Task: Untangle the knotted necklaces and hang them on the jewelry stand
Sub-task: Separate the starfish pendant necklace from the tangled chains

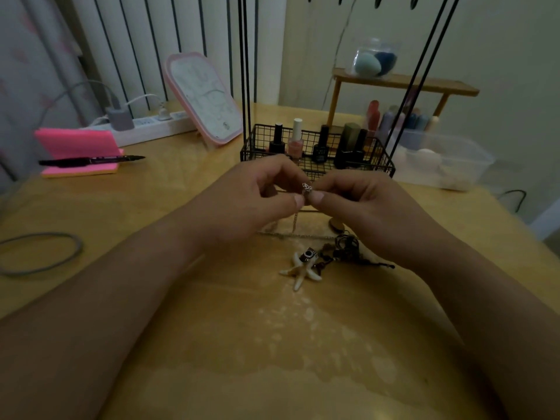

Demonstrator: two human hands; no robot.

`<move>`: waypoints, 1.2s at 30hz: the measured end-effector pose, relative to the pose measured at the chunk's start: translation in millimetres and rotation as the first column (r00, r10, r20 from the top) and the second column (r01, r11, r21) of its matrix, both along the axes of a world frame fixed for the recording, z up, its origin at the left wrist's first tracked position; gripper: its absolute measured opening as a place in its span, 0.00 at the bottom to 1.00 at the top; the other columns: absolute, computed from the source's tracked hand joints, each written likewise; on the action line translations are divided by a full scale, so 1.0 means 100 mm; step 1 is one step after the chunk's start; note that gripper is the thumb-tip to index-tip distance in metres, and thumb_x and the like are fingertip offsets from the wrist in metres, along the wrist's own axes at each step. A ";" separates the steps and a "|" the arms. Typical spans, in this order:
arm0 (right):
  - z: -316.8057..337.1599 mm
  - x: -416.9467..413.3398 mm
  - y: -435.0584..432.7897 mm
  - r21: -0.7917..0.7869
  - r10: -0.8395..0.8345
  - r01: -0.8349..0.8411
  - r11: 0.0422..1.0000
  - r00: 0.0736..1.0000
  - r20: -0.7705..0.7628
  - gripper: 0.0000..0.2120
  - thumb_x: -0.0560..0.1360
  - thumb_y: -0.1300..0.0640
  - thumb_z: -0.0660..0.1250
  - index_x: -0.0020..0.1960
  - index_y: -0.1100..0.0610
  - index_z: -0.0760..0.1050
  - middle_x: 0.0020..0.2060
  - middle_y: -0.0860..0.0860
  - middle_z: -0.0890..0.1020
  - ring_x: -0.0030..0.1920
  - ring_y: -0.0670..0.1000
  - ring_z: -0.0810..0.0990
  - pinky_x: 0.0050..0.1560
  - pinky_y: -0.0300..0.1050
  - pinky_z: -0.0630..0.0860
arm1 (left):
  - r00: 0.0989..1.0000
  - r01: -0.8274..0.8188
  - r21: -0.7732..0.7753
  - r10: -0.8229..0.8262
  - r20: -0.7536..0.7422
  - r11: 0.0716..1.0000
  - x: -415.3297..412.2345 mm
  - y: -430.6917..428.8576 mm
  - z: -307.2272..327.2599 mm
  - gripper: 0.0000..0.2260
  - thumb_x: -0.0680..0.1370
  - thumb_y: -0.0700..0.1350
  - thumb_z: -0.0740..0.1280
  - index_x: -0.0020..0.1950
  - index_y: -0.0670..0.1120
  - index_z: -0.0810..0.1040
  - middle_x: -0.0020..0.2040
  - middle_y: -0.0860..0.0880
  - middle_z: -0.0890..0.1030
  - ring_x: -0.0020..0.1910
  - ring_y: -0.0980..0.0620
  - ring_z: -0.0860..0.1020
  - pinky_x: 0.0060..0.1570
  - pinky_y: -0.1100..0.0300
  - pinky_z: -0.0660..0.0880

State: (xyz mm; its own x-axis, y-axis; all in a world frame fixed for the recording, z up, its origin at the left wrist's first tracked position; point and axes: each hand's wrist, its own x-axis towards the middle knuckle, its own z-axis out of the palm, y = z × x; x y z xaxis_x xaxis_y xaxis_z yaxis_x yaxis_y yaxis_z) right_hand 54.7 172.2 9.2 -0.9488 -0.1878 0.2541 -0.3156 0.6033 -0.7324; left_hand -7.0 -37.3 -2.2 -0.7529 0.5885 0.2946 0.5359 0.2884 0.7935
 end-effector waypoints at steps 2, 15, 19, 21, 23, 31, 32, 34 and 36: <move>-0.02 -0.01 -0.01 0.000 -0.009 0.009 1.000 1.000 -0.005 0.07 0.81 0.46 0.67 0.50 0.45 0.84 0.40 0.49 0.82 0.40 0.51 0.79 0.44 0.60 0.79 | 0.997 -0.001 0.014 0.001 -0.072 1.000 -0.01 0.00 -0.01 0.07 0.80 0.46 0.71 0.58 0.53 0.82 0.48 0.55 0.83 0.44 0.50 0.80 0.40 0.59 0.77; -0.02 -0.01 -0.03 -0.062 -0.067 0.068 0.996 0.998 0.016 0.09 0.83 0.51 0.66 0.47 0.50 0.84 0.46 0.50 0.85 0.50 0.53 0.83 0.55 0.60 0.80 | 0.995 0.046 0.146 -0.058 0.077 0.988 -0.02 -0.01 -0.01 0.05 0.83 0.41 0.67 0.49 0.47 0.81 0.45 0.50 0.83 0.48 0.53 0.82 0.56 0.57 0.80; 0.00 0.01 -0.03 -0.182 -0.055 0.066 0.981 0.997 0.061 0.06 0.83 0.56 0.66 0.50 0.56 0.81 0.38 0.50 0.84 0.43 0.53 0.86 0.54 0.63 0.81 | 0.993 0.049 0.182 -0.068 0.101 0.982 -0.01 0.01 -0.02 0.05 0.83 0.39 0.67 0.49 0.45 0.81 0.45 0.47 0.83 0.48 0.52 0.82 0.57 0.56 0.81; 0.01 0.01 -0.03 -0.245 -0.006 0.034 0.969 0.993 0.115 0.03 0.82 0.59 0.67 0.54 0.57 0.80 0.35 0.49 0.82 0.37 0.51 0.84 0.48 0.58 0.84 | 0.994 0.042 0.195 -0.061 0.094 0.980 0.00 0.02 -0.03 0.04 0.83 0.38 0.67 0.50 0.44 0.81 0.44 0.46 0.83 0.46 0.53 0.81 0.54 0.58 0.81; 0.00 0.01 -0.04 -0.254 0.022 0.014 0.967 0.990 0.139 0.04 0.81 0.60 0.68 0.56 0.57 0.79 0.34 0.50 0.79 0.33 0.51 0.80 0.39 0.53 0.84 | 0.994 0.045 0.213 -0.066 0.091 0.976 0.00 0.03 -0.04 0.04 0.82 0.37 0.67 0.49 0.44 0.80 0.43 0.46 0.81 0.45 0.53 0.80 0.51 0.58 0.80; -0.01 0.01 -0.05 -0.096 -0.057 0.053 0.994 0.998 -0.034 0.03 0.82 0.53 0.68 0.52 0.49 0.81 0.40 0.57 0.80 0.37 0.59 0.76 0.38 0.56 0.77 | 0.996 0.045 0.248 -0.062 0.062 0.968 0.00 0.03 -0.04 0.05 0.82 0.35 0.67 0.47 0.43 0.78 0.40 0.53 0.79 0.43 0.56 0.78 0.48 0.59 0.79; -0.01 0.01 -0.04 -0.095 -0.054 0.050 0.994 0.998 -0.037 0.04 0.82 0.54 0.68 0.52 0.49 0.81 0.38 0.55 0.80 0.34 0.55 0.75 0.36 0.51 0.75 | 0.996 0.047 0.247 -0.064 0.063 0.968 0.00 0.03 -0.03 0.06 0.82 0.35 0.66 0.47 0.43 0.78 0.40 0.55 0.79 0.42 0.56 0.78 0.49 0.59 0.80; -0.02 0.00 -0.02 -0.090 -0.046 0.043 0.995 0.999 -0.026 0.04 0.82 0.56 0.67 0.51 0.51 0.81 0.34 0.48 0.78 0.33 0.46 0.74 0.35 0.44 0.73 | 0.996 0.049 0.231 -0.065 0.058 0.972 0.00 0.03 -0.03 0.06 0.82 0.35 0.66 0.47 0.44 0.78 0.39 0.55 0.79 0.42 0.57 0.78 0.49 0.57 0.80; -0.04 0.00 -0.02 -0.087 -0.031 0.031 0.996 1.000 -0.004 0.04 0.82 0.56 0.67 0.50 0.51 0.80 0.34 0.44 0.79 0.33 0.42 0.74 0.35 0.39 0.73 | 0.997 0.050 0.215 -0.062 0.053 0.975 0.00 0.03 -0.04 0.06 0.82 0.35 0.66 0.47 0.44 0.79 0.39 0.51 0.79 0.42 0.55 0.78 0.49 0.55 0.80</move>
State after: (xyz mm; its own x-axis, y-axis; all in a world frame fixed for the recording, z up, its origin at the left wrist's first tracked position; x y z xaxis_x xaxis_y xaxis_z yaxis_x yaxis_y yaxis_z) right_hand 54.3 169.8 4.7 -0.9523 -0.1352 0.2735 -0.3019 0.5470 -0.7808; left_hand -6.7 -33.9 -6.7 -0.7403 0.5585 0.3743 0.4970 0.0796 0.8641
